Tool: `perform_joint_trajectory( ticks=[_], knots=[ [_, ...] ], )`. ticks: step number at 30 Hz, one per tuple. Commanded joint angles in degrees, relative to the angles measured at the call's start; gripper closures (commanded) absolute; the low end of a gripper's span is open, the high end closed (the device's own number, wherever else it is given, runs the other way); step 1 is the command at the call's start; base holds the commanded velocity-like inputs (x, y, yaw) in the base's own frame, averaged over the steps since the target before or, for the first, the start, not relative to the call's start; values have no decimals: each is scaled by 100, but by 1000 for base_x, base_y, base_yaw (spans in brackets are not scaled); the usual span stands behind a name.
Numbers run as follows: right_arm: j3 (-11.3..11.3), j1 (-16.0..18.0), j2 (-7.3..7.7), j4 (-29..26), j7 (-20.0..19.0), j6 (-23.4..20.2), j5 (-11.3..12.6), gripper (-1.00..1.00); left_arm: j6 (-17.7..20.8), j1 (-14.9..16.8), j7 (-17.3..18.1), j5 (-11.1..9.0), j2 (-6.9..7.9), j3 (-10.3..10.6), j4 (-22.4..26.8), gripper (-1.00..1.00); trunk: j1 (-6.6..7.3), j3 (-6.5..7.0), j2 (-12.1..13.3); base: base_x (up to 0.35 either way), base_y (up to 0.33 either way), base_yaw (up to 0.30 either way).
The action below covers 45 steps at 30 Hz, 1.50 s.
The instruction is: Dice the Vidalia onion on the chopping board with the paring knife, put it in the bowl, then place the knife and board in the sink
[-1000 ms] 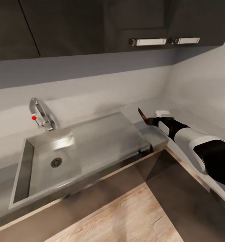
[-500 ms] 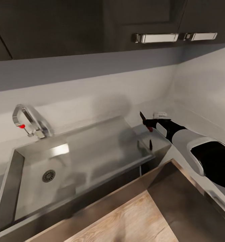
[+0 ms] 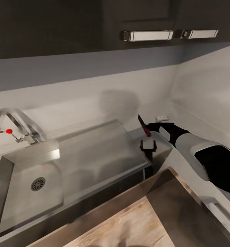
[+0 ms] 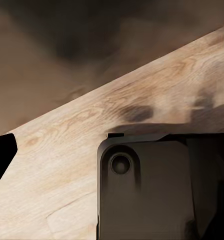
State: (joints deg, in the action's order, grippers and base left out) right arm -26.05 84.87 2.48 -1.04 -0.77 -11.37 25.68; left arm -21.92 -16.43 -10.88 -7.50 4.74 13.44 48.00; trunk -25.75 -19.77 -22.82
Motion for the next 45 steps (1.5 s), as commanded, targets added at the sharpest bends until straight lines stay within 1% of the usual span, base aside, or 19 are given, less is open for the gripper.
perform_joint_trajectory(
  ticks=[1,4,10,45],
  knots=[
    [-49,-5,0,-11,-9,-32,46,-100,-14,0,-37,-58,9,36,8,-100,-3,-9,-10,2,-184,0],
    [-50,-35,-58,-11,-10,-32,43,-100,-14,0,-36,-58,9,36,4,-100,-3,-13,-10,1,-86,0],
    [-50,-49,-104,-11,-11,-32,42,-100,-13,0,-37,-58,9,36,2,-100,-3,-48,-10,0,-13,0],
    [-50,-57,-134,-11,-11,-32,33,-100,-14,0,-36,-58,9,36,1,-100,-3,-360,-10,3,0,0]
  ],
)
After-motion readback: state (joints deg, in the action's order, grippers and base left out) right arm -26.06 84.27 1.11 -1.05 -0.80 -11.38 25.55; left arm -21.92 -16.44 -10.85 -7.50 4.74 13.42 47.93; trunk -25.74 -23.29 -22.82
